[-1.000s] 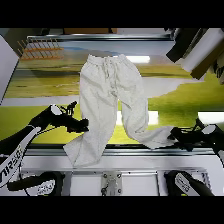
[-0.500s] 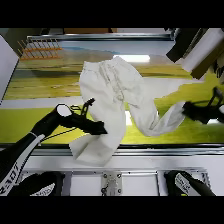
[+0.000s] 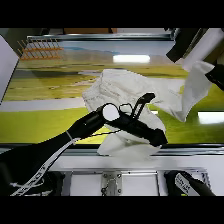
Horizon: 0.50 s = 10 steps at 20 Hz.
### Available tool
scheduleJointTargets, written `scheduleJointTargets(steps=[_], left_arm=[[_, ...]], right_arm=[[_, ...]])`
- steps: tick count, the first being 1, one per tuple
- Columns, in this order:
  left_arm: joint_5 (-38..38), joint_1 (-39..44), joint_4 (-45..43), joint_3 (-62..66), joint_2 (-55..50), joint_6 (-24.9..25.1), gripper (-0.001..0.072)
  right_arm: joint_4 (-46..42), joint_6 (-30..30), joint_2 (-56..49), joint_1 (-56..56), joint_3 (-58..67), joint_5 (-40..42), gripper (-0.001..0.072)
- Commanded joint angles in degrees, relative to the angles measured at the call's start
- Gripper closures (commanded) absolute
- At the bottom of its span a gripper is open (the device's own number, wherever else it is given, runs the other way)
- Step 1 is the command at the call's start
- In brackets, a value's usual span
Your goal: Fold the clothes and pants, and hang the long-sleeved shirts on hangers.
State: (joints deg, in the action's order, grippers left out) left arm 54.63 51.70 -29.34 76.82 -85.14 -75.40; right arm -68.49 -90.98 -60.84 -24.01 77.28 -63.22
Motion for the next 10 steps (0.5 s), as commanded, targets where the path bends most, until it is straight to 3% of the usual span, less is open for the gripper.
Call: scheduleJointTargets(steps=[1, 4, 10], left_arm=[[3.6, -3.4, 0.3, 5.2, -3.5, 0.0, 0.0090], [5.9, -13.2, -5.0, 5.2, -3.4, -0.5, 0.0090], [-0.9, -35.6, -33.8, 5.1, -4.0, -13.1, 0.0089]], right_arm=[[-4.4, 2.8, 1.0, 0.0, 0.8, -7.0, 0.0125], [-12.6, 1.0, 7.6, 0.0, -4.7, -7.7, 0.0124], [-12.3, 1.0, 23.5, 0.1, -23.6, -8.0, 0.0125]])
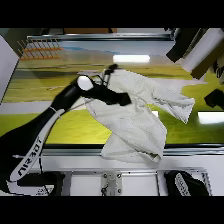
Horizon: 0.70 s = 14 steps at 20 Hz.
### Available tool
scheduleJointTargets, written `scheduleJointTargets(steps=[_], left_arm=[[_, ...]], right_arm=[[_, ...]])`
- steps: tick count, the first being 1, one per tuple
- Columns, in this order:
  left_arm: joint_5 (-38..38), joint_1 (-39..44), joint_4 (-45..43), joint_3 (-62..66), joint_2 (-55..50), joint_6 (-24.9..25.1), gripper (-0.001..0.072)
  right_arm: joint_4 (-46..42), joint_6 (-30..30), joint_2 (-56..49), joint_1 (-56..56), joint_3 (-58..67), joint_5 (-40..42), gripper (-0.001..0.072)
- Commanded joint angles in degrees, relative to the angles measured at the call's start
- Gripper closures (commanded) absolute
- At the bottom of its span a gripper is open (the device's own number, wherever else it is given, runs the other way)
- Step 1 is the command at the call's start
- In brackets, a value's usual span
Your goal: Fold the clothes and pants, and hang the long-sleeved shirts on hangers.
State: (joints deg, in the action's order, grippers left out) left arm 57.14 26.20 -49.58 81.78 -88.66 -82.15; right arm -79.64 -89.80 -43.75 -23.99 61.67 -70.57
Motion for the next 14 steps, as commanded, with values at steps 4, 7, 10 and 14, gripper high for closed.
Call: scheduleJointTargets(steps=[4, 7, 10, 14], left_arm=[[-3.6, -23.3, -13.2, 0.2, -6.0, -7.4, 0.0090], [-0.8, -25.8, -13.2, 0.2, -11.3, -4.0, 0.0090], [-1.3, -24.1, -6.8, 0.2, -15.1, 4.0, 0.0090], [-9.6, -22.4, -2.9, 0.2, -17.3, 4.7, 0.0090]], right_arm=[[0.9, -1.1, 9.6, 0.0, -16.1, -0.6, 0.0125], [4.2, -2.1, 9.1, 0.0, -18.6, -0.1, 0.0125], [4.9, -2.1, 8.3, 0.0, -18.8, -0.2, 0.0125], [4.9, -2.1, 8.1, 0.0, -18.8, -0.3, 0.0125]])
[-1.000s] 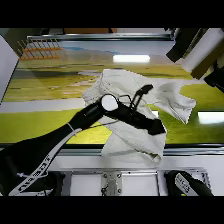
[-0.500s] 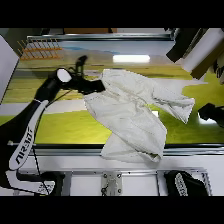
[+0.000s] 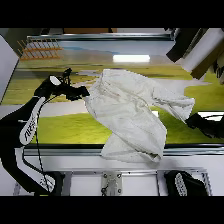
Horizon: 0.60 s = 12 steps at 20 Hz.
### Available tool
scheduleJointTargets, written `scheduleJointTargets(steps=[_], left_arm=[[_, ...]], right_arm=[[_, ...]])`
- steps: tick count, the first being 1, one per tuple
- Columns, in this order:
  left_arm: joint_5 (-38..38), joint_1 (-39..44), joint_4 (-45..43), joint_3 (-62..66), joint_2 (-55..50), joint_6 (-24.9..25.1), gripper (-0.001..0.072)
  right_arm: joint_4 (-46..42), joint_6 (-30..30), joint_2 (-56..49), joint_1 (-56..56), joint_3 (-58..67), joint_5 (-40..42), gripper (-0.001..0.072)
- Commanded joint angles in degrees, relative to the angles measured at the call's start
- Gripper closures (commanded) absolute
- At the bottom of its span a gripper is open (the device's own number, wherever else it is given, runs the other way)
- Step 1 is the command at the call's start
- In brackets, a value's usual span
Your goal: Fold the clothes and pants, and hang the long-sleeved shirts on hangers.
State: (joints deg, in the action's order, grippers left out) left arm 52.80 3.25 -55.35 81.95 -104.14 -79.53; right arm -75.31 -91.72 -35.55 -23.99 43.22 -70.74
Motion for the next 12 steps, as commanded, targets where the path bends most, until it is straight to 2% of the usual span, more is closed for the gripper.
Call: scheduleJointTargets(steps=[1, 2, 3, 4, 7, 11, 12], left_arm=[[-6.4, 0.6, 2.9, 0.1, -1.7, 0.7, 0.0091], [-6.4, 0.3, 2.8, 0.5, -1.7, -1.3, 0.0176], [-5.4, -0.3, 2.8, 1.0, -1.6, -2.2, 0.0469], [-3.3, -1.2, 2.8, 1.7, -1.4, -2.1, 0.0680], [3.4, -5.7, -2.2, 1.6, 4.8, -2.2, 0.0684], [15.9, -11.5, -19.4, -10.5, 24.9, -2.2, 0.0683], [19.0, -12.5, -20.8, -14.8, 30.3, -2.2, 0.0683]], right_arm=[[0.6, -0.2, -0.1, 0.0, -0.3, -0.1, 0.0125], [0.6, -0.2, -0.1, 0.0, -0.3, -0.1, 0.0124], [0.6, -0.2, -0.1, 0.0, -0.3, -0.1, 0.0125], [0.6, -0.2, -0.1, 0.0, -0.3, -0.1, 0.0125], [1.6, -0.2, -0.1, 0.0, -0.3, -0.1, 0.0125], [2.5, -0.2, -0.1, 0.0, -0.3, 0.0, 0.0125], [2.6, -0.2, -0.1, 0.0, -0.3, 0.3, 0.0125]])
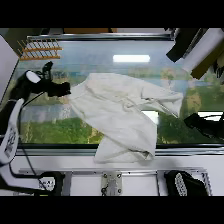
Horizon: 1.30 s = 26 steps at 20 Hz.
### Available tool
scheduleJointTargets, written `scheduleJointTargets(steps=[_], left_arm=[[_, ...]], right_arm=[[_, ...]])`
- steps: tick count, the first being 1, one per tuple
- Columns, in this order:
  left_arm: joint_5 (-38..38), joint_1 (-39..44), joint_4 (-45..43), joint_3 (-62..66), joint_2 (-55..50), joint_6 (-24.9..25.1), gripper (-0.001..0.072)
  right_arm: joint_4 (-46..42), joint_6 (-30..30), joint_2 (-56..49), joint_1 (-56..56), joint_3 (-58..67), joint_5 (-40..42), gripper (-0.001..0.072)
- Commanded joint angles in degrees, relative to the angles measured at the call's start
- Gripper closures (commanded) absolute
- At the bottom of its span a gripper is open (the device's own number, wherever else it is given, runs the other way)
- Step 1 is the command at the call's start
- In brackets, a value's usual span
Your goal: Fold the clothes and pants, and hang the long-sleeved shirts on hangers.
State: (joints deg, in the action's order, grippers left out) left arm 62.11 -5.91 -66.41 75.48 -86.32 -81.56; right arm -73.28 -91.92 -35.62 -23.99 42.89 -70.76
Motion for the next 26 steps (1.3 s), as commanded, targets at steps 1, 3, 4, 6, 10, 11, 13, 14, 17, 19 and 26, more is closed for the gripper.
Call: scheduleJointTargets(steps=[1, 3, 4, 6, 10, 11, 13, 14, 17, 19, 26], left_arm=[[12.5, -4.4, -9.5, -13.0, 17.7, -0.3, 0.0682], [16.3, -5.6, -8.5, -22.2, 27.5, -0.3, 0.0682], [17.8, -5.6, -8.4, -27.0, 32.6, -0.3, 0.0682], [19.2, -5.6, -7.1, -33.6, 39.8, -0.4, 0.0682], [17.2, -5.6, -2.2, -37.9, 46.6, -0.4, 0.0140], [16.3, -5.6, -2.0, -37.2, 47.0, -0.4, 0.0016], [13.1, -6.5, -3.0, -33.6, 46.2, -0.2, 0.0020], [11.1, -7.6, -3.1, -31.0, 44.5, 0.3, 0.0020], [7.7, -12.6, -2.7, -22.3, 34.8, 5.1, 0.0020], [7.3, -15.8, -2.4, -16.5, 25.2, 9.7, 0.0021], [15.5, -17.6, 3.1, 3.6, -12.8, 28.7, 0.0020]], right_arm=[[0.5, 0.0, 0.0, 0.0, 0.0, 0.5, 0.0125], [0.5, 0.0, 0.0, 0.0, 0.0, 0.7, 0.0125], [0.5, 0.0, 0.0, 0.0, 0.0, 0.9, 0.0125], [0.5, 0.0, 0.0, 0.0, 0.0, 0.9, 0.0125], [0.5, 0.0, 0.0, 0.0, 0.0, 0.9, 0.0125], [0.5, 0.0, 0.0, 0.0, 0.0, 0.9, 0.0124], [0.5, 0.0, 0.0, 0.0, 0.0, 0.9, 0.0125], [0.5, 0.0, 0.0, 0.0, 0.0, 0.9, 0.0124], [0.6, 0.0, 0.0, 0.2, 0.0, 0.8, 0.0125], [1.4, 0.1, 0.0, 0.6, 0.0, 0.8, 0.0125], [1.8, 0.4, 0.0, 0.6, -0.1, -2.6, 0.0125]])
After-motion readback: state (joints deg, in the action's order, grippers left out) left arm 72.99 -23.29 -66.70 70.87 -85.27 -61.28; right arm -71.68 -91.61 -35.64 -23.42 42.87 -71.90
